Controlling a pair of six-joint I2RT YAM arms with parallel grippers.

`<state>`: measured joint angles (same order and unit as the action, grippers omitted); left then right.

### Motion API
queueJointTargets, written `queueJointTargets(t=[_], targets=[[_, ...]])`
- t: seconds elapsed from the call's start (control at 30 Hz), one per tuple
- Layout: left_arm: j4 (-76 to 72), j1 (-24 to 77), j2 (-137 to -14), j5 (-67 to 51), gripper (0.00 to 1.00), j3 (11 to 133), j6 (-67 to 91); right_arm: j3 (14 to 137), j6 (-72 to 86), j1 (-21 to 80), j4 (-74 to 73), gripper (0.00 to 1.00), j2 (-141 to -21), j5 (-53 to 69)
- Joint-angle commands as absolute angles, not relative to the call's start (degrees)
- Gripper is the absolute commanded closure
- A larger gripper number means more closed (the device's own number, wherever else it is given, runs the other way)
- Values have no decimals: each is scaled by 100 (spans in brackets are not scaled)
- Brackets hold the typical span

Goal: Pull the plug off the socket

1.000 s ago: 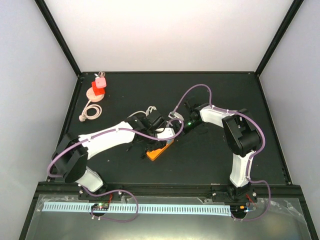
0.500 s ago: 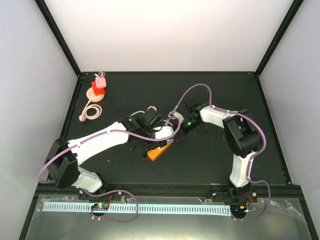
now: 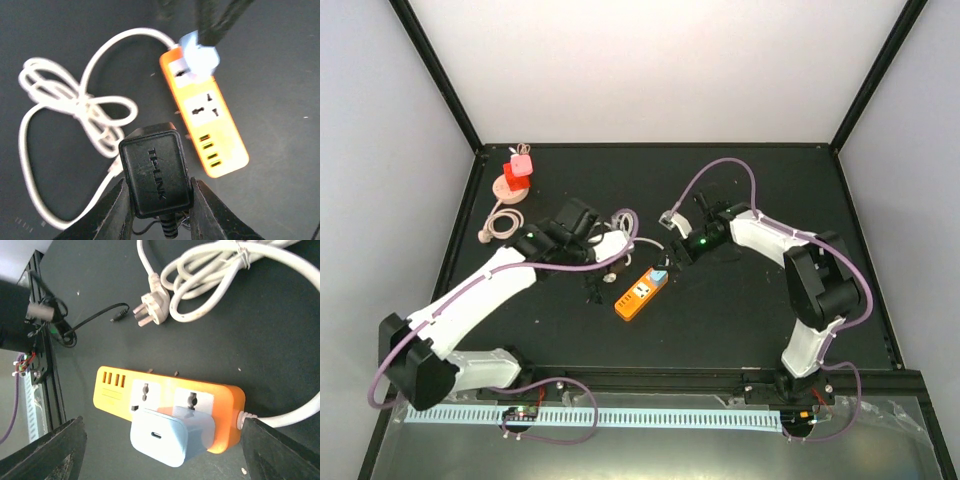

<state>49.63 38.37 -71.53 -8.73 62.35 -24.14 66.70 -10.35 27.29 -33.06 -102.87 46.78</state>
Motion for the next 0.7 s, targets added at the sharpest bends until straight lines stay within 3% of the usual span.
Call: queueJointTargets(t=[0.0, 0.67], targets=[[5252, 3181, -6772, -835, 80, 6093, -2740, 6596, -1064, 2729, -3153, 12, -9977, 4816], [5006, -706, -6226, 54, 80, 5450, -4746, 6614, -1123, 2720, -3225, 10, -9857, 4794]])
